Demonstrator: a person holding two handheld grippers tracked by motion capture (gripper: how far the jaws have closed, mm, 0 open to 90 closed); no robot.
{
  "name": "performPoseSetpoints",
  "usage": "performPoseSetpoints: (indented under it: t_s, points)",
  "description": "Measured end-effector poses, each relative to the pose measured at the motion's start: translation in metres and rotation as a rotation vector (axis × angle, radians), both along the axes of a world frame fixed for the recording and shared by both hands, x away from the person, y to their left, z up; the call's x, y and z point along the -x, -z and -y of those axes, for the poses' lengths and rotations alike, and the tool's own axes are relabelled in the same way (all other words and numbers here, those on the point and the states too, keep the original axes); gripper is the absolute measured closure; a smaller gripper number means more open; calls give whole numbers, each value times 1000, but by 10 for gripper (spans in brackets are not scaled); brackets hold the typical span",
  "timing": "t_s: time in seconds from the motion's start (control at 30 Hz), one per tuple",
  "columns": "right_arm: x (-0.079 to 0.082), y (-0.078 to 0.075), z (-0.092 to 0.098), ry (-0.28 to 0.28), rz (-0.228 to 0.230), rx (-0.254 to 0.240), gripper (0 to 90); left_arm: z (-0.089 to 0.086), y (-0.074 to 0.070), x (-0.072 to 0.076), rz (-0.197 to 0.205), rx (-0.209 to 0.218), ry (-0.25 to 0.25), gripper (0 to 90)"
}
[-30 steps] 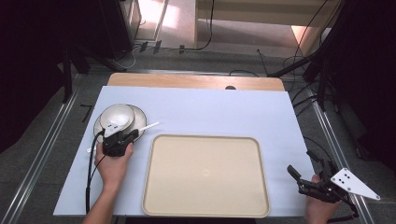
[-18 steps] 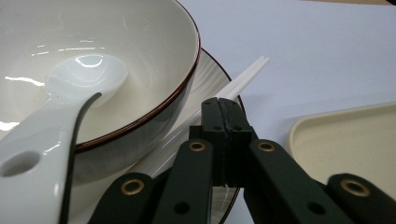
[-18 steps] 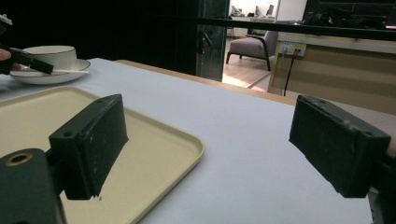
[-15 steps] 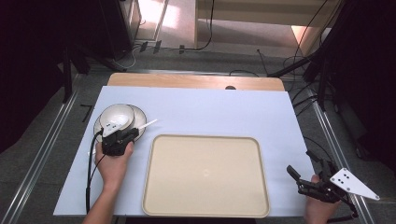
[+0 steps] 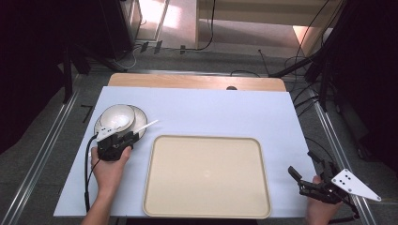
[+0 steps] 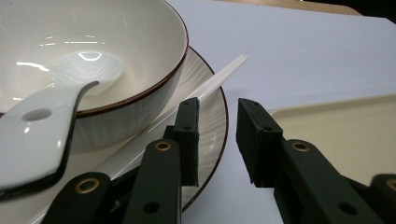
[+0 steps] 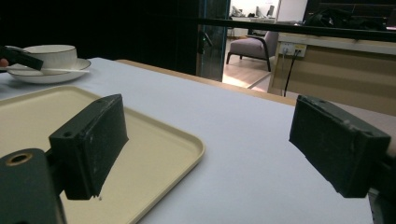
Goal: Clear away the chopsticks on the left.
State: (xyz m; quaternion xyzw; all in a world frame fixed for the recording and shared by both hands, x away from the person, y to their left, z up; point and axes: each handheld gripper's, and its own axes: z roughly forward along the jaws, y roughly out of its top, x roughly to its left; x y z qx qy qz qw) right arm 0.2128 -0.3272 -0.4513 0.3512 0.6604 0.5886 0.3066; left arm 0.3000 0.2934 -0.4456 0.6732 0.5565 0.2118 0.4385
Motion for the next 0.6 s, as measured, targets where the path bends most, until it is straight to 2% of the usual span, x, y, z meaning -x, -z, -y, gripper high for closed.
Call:
performPoseSetpoints:
  t_s: [0.27, 0.37, 0.4, 0.6]
  points:
    - [0, 0, -1, -4, -1, 3, 117, -17, -7, 17, 8, -11, 34, 709]
    - [0, 0, -1, -6, -5, 2, 117, -27, -12, 22, -1, -16, 50, 710]
    - [0, 0, -1, -6, -3, 2, 117, -31, -13, 24, -10, -26, 65, 709]
    - [0, 0, -1, -8, -5, 3, 117, -46, -26, 31, 2, -77, 91, 710]
